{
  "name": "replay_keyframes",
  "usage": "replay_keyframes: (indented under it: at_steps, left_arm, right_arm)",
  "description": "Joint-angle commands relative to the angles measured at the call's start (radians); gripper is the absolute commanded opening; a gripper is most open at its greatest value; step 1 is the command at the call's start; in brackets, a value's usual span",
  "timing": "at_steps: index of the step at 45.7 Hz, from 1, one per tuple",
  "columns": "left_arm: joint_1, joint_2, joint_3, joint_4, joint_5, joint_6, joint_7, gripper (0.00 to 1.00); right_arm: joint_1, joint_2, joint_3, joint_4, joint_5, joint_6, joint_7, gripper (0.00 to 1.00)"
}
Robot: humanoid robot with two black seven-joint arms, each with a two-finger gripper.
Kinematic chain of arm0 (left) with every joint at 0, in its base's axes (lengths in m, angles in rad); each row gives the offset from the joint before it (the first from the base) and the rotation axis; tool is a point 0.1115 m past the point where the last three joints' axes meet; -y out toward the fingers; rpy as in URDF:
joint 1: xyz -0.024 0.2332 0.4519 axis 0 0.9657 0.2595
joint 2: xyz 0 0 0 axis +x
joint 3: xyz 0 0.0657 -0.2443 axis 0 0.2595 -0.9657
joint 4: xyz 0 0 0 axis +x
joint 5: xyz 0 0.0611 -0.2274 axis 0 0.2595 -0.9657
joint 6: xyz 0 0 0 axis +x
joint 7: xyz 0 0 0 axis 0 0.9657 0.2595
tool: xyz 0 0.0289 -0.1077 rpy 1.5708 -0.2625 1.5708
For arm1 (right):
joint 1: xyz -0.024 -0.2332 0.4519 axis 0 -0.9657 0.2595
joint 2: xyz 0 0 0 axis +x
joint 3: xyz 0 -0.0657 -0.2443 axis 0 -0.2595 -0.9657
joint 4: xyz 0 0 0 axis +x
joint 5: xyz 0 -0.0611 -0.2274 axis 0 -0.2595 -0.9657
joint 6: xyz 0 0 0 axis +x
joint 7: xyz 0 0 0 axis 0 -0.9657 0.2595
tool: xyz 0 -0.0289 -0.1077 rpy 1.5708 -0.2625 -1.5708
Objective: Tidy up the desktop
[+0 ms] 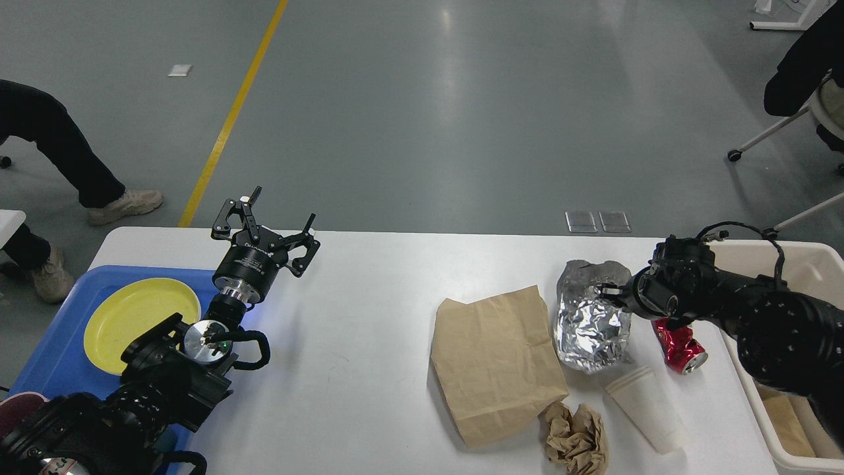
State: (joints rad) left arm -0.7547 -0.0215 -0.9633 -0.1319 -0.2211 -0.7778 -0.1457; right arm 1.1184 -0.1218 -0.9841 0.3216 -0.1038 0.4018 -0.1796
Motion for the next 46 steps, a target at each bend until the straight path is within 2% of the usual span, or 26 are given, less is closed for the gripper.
replay_keyframes:
  at_steps: [1, 14, 22, 33, 40, 46]
  left_arm:
    - [0.000, 0.000, 0.000, 0.000, 0.000, 0.000, 0.000, 0.97]
    - [0.000, 0.000, 0.000, 0.000, 0.000, 0.000, 0.000, 0.97]
    - [0.000, 0.000, 0.000, 0.000, 0.000, 0.000, 0.000, 0.97]
    - [0.000, 0.000, 0.000, 0.000, 0.000, 0.000, 0.000, 0.97]
    - [0.000, 0.000, 0.000, 0.000, 0.000, 0.000, 0.000, 0.97]
    - [0.000, 0.000, 0.000, 0.000, 0.000, 0.000, 0.000, 0.97]
  right_arm:
    - [0.090, -0.047, 0.001, 0.039, 0.000, 0.086, 0.000, 0.00]
    - [0.392, -0.171, -0.001, 0.223, -0.004, 0.339, 0.002, 0.00]
    - [0.678, -0.254, -0.018, 0.335, -0.011, 0.558, 0.002, 0.00]
    - [0.968, -0.337, -0.031, 0.329, -0.017, 0.558, 0.000, 0.00]
    - [0.995, -0.435, -0.042, 0.196, -0.042, 0.558, 0.000, 0.00]
    - [0.948, -0.548, -0.048, 0.082, -0.039, 0.558, 0.000, 0.00]
